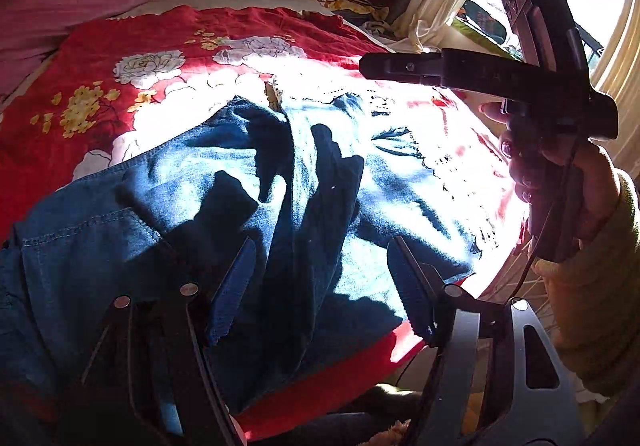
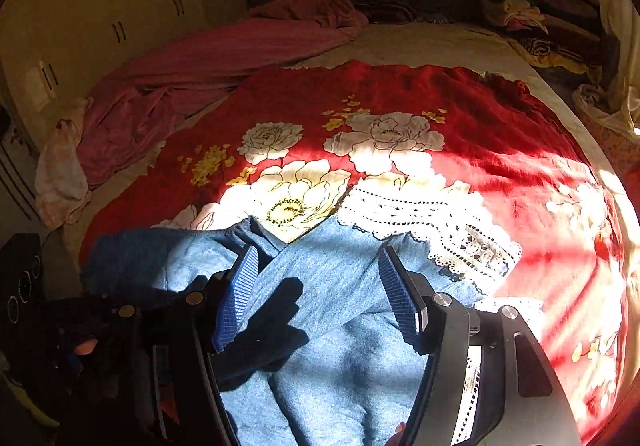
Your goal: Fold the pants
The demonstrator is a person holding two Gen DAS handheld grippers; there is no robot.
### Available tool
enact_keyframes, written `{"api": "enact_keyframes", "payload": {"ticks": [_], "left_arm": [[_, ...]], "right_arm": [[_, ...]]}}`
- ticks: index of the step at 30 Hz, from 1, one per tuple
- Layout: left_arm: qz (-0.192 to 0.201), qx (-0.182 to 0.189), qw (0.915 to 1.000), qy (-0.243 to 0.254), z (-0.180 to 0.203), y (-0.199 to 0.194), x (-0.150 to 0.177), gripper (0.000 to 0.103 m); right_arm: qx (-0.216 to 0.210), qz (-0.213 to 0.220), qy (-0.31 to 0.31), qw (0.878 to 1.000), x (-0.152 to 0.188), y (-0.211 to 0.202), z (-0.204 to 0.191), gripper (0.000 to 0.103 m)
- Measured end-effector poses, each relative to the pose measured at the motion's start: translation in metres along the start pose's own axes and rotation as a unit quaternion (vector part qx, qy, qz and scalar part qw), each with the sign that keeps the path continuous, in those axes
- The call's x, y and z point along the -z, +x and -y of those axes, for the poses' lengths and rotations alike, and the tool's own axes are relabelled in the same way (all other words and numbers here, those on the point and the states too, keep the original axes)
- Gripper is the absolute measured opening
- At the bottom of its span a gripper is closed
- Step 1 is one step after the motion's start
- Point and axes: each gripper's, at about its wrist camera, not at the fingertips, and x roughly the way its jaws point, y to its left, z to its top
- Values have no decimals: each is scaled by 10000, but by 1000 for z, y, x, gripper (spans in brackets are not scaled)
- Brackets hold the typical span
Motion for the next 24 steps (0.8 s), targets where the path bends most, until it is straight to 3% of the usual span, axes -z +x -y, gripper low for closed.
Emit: {"api": "enact_keyframes", "payload": {"ticks": [4,7,10,14,22,24], "left_arm": [[-120,1,9999,-87,-2,18,-3,49],[-239,193,9990,-329,-10,33,-7,34],[-340,318,9981,-410,-12,47,-7,7],[-304,300,9989,-197,-5,51,0,2],[-227,158,9996,92,6,54,6,2],[-212,163,9996,87,5,53,6,2]], "right_arm": [[-39,-179,-179,9997,-17,22,3,61],[-5,-536,-240,9983,-28,51,11,61],[-7,-840,-244,9962,-35,81,20,61],[252,-1079,-362,9932,-42,113,23,61],[784,-1462,-614,9842,-53,166,24,61],[688,-1589,-644,9828,-50,173,27,32]]}}
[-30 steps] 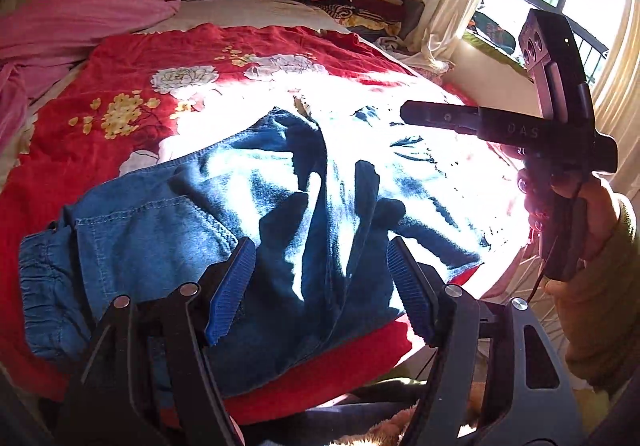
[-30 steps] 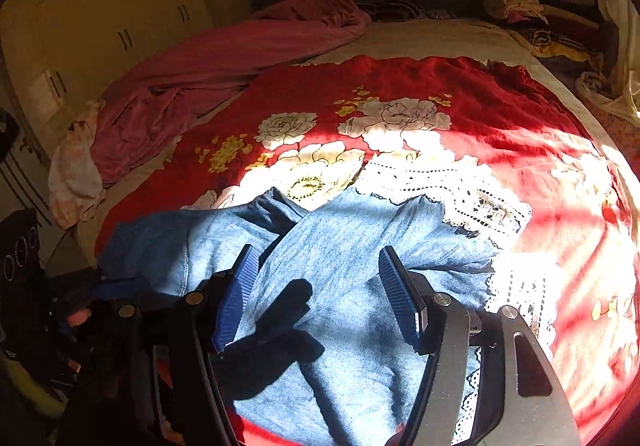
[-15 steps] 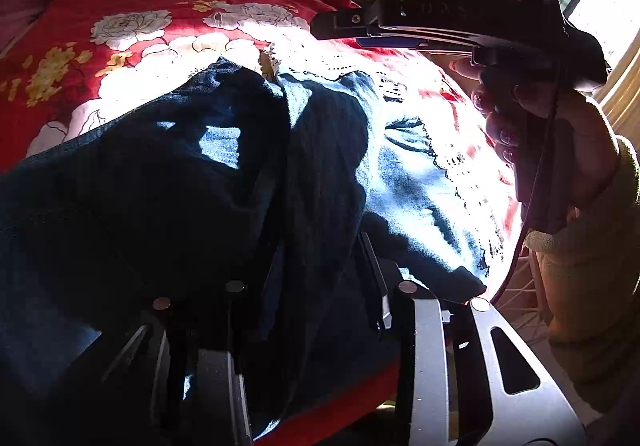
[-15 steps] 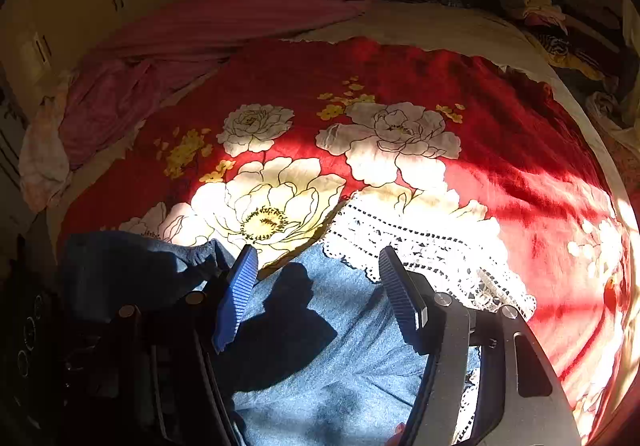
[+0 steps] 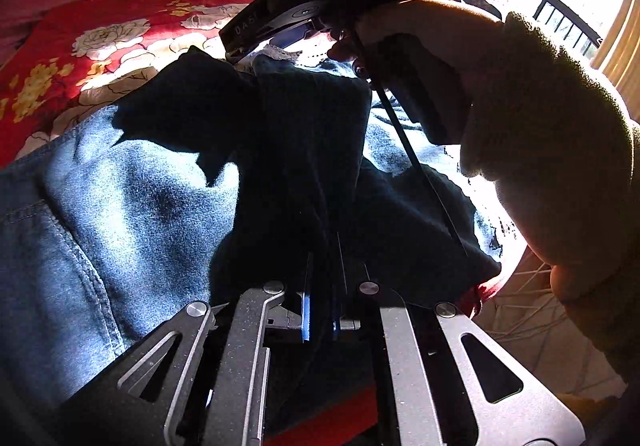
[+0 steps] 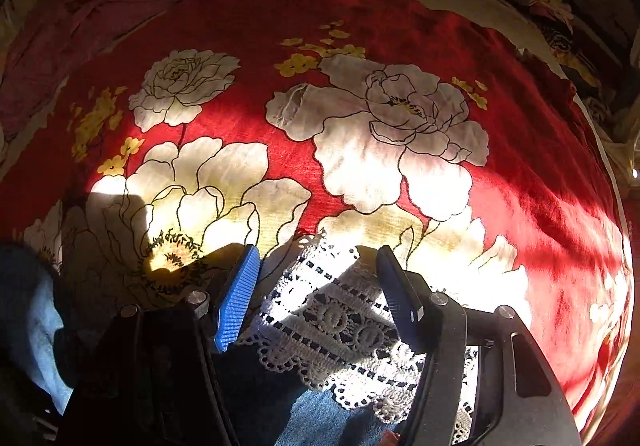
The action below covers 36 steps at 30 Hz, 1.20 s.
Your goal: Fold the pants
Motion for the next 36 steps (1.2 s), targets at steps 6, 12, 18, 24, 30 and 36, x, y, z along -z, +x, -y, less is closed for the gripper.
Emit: {"api": "enact_keyframes", "payload": {"ticks": [6,12,18,24,30,36], "left_arm": [[93,76,9999,-88,-5,-7,0,2],[201,94,9997,-106,-5,-10,-5,19],[262,230,9994,47,0,-9,-10,4],[419,185,9977,501,13,-33,-6,1],[332,-50,9970,694,16,-32,4,1],[83,-72,9938,1110,27,-34,12,1]], "right_arm": [[-445,652,359,9962,13,-53,24,8],[-674,1613,1245,9767,67,-146,64,8],[-726,1891,2270,9526,162,-196,96,8],[-1023,1496,3012,9362,246,-189,100,8],[-1196,1207,3077,9362,278,-179,88,11],[-1176,1044,2938,9429,291,-178,87,10]]}}
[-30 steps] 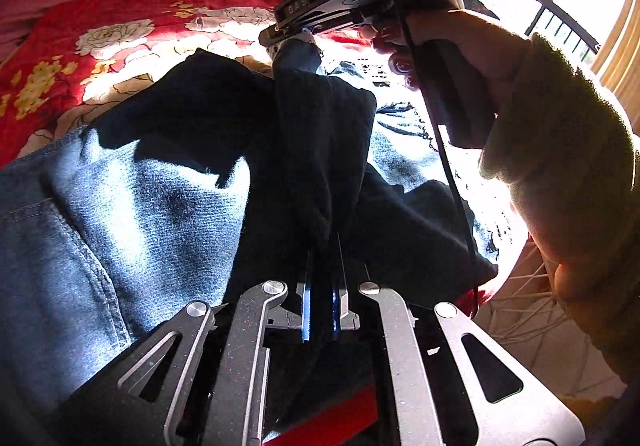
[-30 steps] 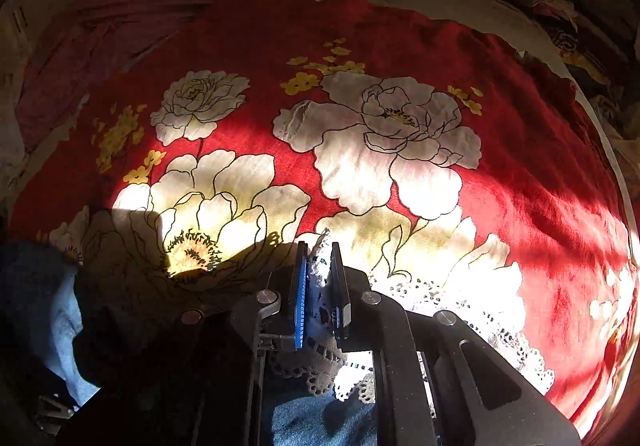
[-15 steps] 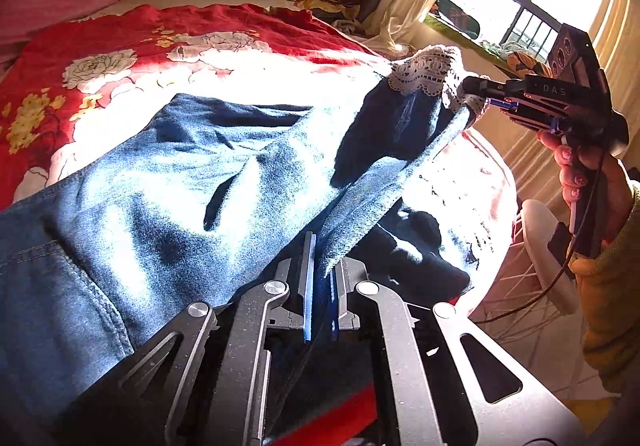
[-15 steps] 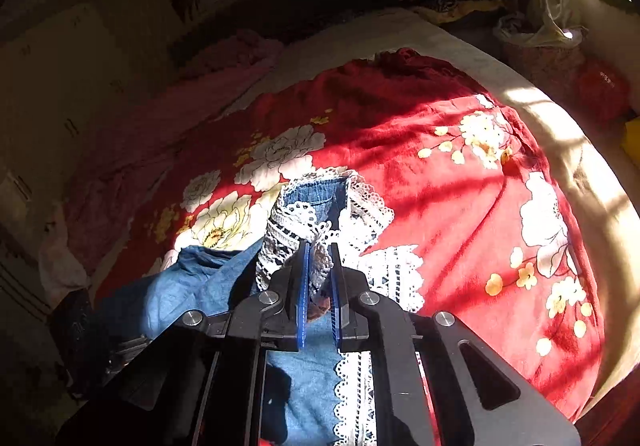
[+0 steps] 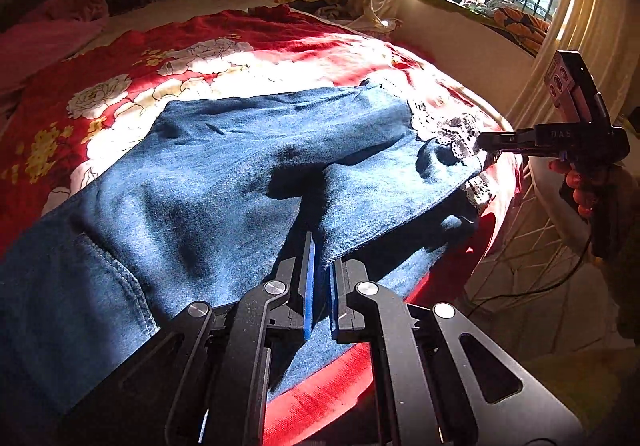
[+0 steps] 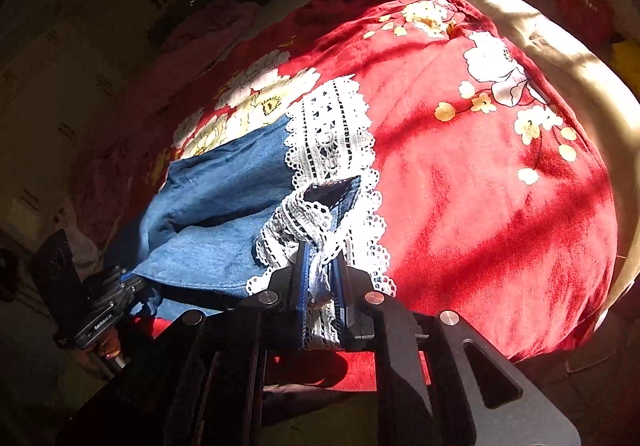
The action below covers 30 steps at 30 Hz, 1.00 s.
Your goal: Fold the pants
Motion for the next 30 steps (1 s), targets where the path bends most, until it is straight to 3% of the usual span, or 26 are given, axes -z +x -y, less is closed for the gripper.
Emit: {"api": "enact_keyframes", "payload": {"ticks": [5,10,13,16,21,24,30], "left_arm": [[-315,-50,9992,240,8,8,10,1],[-558,-83,9981,253,7,20,15,1],[-607,-68,9975,357,12,20,16,1],[-641,-83,9972,384,14,23,17,1],[-728,-210,9959,500,19,24,19,1],[-840,-226,9947,550,20,24,24,1],[-826,-239,9948,551,18,24,24,1]], "right_arm": [[114,-304,-136,9994,14,7,7,11],[328,-523,-367,9974,25,8,12,19],[527,-259,-624,9963,22,-14,4,23],[392,56,-1099,9932,16,-24,-17,23],[362,-400,-1806,9821,26,21,-50,23],[562,-865,-1628,9813,34,44,-36,22],[398,-987,-1478,9833,39,34,-22,21]]}}
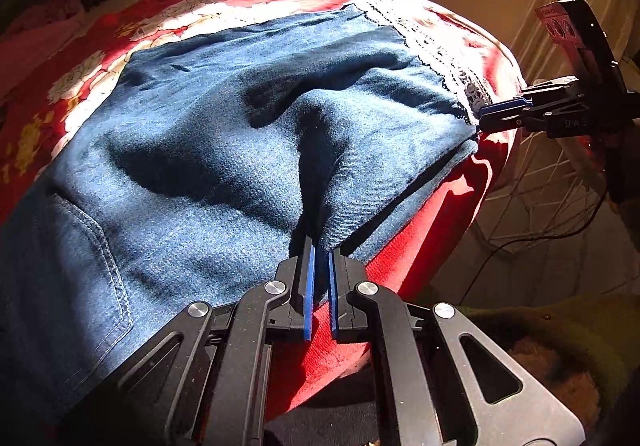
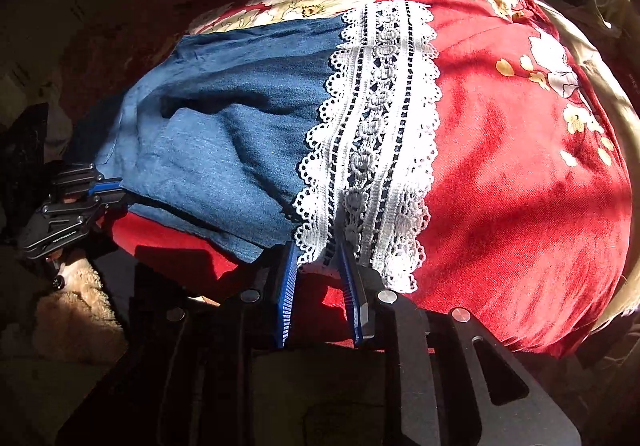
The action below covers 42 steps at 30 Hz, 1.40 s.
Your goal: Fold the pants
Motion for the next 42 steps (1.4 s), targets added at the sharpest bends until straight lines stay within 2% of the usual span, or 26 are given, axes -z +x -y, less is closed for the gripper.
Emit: {"api": "enact_keyframes", "payload": {"ticks": [3,6,10,12,17,19,22,24,25,26,28,29,31,34,38,42], "left_arm": [[231,-151,9994,187,8,-8,-3,2],[270,-254,9987,355,13,-6,-8,8],[339,-403,9970,560,22,7,-16,9],[339,-464,9963,646,26,9,-16,0],[183,-84,9970,742,24,-10,-6,0],[95,-102,9973,722,22,-5,-3,1],[-289,-114,9975,633,19,18,-1,3],[-281,0,9979,580,18,18,-2,5],[-244,109,9983,526,16,13,-1,8],[-222,251,9985,433,14,8,0,17],[-99,591,9979,253,7,-8,3,32],[34,655,9977,170,2,-18,4,32],[289,602,9978,-17,-12,-36,-2,32],[554,274,9971,-440,-44,-51,-22,34],[682,-67,9922,-1042,-90,-45,-60,38],[473,40,9862,-1588,-134,-14,-85,38]], "right_arm": [[17,190,-158,9997,-4,-11,-9,22],[-111,391,-258,9988,-12,-19,-18,22],[-212,463,-378,9980,-21,-11,-29,32],[-259,406,-338,9983,-25,-1,-29,33],[-221,155,-240,9993,-21,10,-18,33],[-238,117,-196,9995,-18,12,-14,33],[-241,81,-162,9995,-15,16,-12,33],[-227,24,-205,9995,-16,15,-13,33],[-244,-11,-198,9995,-18,13,-14,33],[-273,31,-186,9995,-21,8,-15,33],[-377,482,-295,9977,-30,-14,-17,33],[-388,698,-335,9962,-36,-23,-16,35],[-226,1043,-267,9939,-54,-34,-7,46],[-149,1184,154,9927,-86,-32,22,49],[-201,1088,640,9918,-124,-13,65,50],[-563,786,843,9917,-148,20,90,52]]}}
